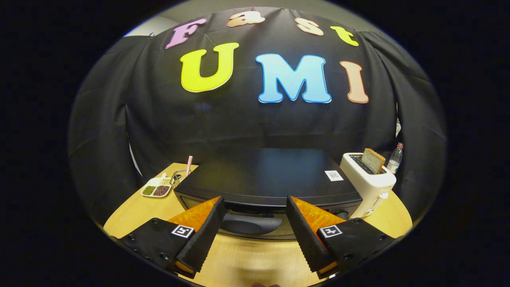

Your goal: Open the toaster oven, put the food inside, and close the toaster oven door.

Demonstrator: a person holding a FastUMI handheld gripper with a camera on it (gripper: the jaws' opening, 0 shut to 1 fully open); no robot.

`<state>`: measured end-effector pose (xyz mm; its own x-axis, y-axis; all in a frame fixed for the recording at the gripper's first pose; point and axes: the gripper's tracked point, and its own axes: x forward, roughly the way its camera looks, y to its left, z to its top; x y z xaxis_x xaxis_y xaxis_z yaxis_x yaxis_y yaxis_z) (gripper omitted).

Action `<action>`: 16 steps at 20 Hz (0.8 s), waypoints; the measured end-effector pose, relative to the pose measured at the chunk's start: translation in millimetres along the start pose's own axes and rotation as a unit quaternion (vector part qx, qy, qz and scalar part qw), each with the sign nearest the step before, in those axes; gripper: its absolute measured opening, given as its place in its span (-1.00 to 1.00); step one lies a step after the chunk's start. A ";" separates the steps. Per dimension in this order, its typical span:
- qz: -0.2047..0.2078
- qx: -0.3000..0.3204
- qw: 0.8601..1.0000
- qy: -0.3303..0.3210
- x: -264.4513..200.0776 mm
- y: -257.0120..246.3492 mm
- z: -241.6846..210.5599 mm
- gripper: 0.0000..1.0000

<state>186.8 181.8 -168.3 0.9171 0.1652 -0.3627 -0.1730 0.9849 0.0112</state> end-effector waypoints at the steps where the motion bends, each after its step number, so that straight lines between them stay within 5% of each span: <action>1: -0.004 0.007 1.000 0.008 5.6 0.5 -4.1 0.97; 7: -0.030 0.007 0.999 0.023 11.3 2.6 -13.1 0.91; 16: -0.014 0.004 0.997 0.077 -12.9 8.7 -36.9 0.94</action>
<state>160.2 186.3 -197.8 0.8549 0.1290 -0.5025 -0.1457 0.9893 0.0061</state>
